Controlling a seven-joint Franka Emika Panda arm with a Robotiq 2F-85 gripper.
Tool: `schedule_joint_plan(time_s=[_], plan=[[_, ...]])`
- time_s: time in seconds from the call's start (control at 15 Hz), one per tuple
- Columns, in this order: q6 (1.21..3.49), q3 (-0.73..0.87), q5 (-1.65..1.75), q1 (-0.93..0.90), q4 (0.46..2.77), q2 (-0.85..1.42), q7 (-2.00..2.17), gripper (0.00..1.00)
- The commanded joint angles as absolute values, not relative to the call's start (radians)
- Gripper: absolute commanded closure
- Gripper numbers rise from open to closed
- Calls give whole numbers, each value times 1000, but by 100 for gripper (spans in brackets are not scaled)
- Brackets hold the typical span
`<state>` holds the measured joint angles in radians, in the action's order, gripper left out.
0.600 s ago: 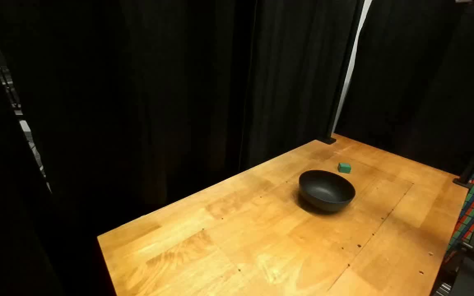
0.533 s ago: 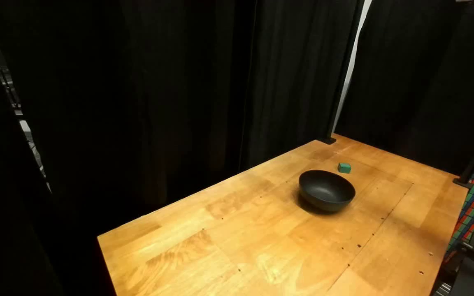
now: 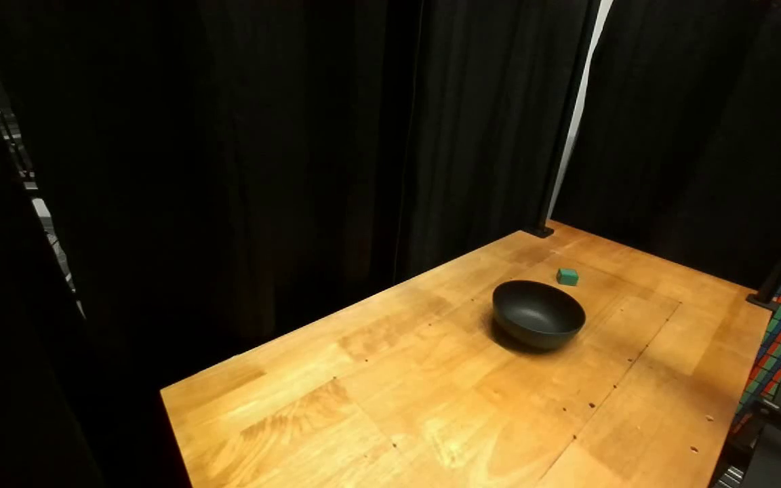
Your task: Pick up the green object from the table and put it in the bowl
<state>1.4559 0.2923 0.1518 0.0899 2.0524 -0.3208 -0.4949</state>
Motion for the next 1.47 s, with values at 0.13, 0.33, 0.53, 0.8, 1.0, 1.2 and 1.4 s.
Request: schedule_joint_plan(time_s=[0.13,0.33,0.53,0.8,1.0,1.2,1.4], plan=[[1544,277,142,115,2065,-275,-407,0],[1751,278,128,133,2079,-159,-260,0],[1945,270,129,156,2067,-3,-120,0],[2123,259,85,178,2021,210,32,0],[2256,240,11,186,1994,332,95,0],[2408,212,-72,193,1980,424,135,0],[2577,201,-106,180,1976,501,188,0]])
